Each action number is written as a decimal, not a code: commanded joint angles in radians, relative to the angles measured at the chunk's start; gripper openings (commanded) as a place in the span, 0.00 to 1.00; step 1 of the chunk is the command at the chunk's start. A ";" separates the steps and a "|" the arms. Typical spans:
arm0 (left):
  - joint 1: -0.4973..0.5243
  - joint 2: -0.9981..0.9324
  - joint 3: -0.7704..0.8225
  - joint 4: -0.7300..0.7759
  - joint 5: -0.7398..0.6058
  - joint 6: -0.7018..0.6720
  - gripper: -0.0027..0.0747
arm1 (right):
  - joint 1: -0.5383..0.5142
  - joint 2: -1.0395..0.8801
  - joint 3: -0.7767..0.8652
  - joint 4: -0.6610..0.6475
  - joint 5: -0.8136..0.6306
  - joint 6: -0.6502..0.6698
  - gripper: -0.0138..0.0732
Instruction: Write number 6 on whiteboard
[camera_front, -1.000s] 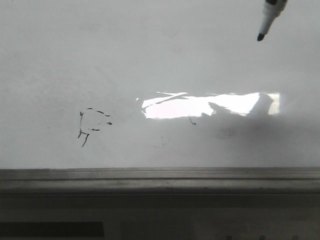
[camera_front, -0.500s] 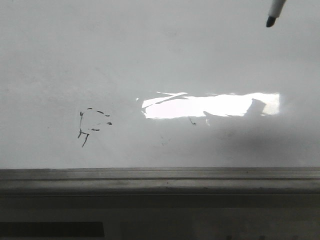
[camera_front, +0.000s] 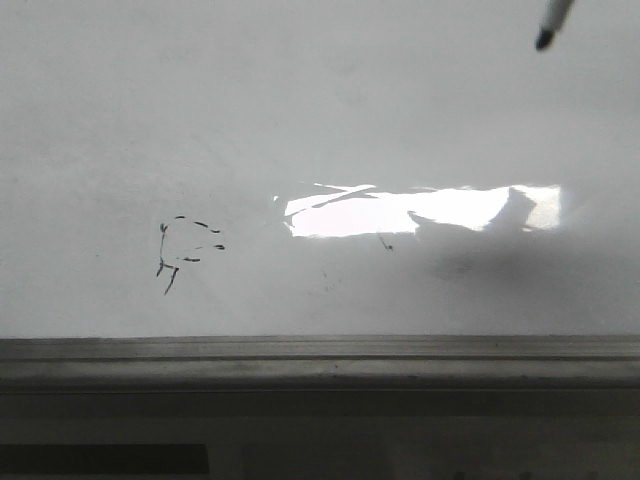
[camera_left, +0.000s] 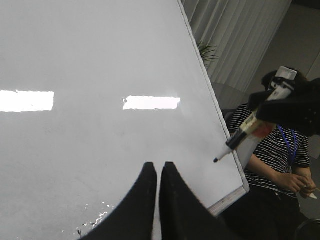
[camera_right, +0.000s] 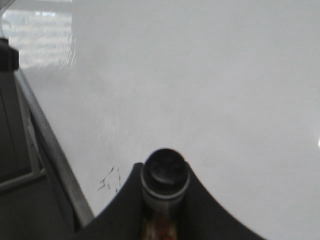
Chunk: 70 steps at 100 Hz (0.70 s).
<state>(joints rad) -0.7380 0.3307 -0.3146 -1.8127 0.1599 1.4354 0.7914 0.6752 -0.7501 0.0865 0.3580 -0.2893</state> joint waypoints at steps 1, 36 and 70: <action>-0.001 0.007 -0.029 -0.057 0.025 -0.005 0.01 | 0.002 0.005 -0.032 -0.031 -0.195 0.000 0.08; -0.001 0.007 -0.029 -0.057 0.025 -0.005 0.01 | -0.022 0.005 0.152 -0.143 -0.618 -0.018 0.11; -0.001 0.007 -0.029 -0.057 0.025 -0.005 0.01 | -0.166 0.008 0.272 -0.128 -0.736 -0.066 0.11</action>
<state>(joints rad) -0.7380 0.3307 -0.3146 -1.8127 0.1599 1.4354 0.6506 0.6752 -0.4509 -0.0428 -0.2445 -0.3449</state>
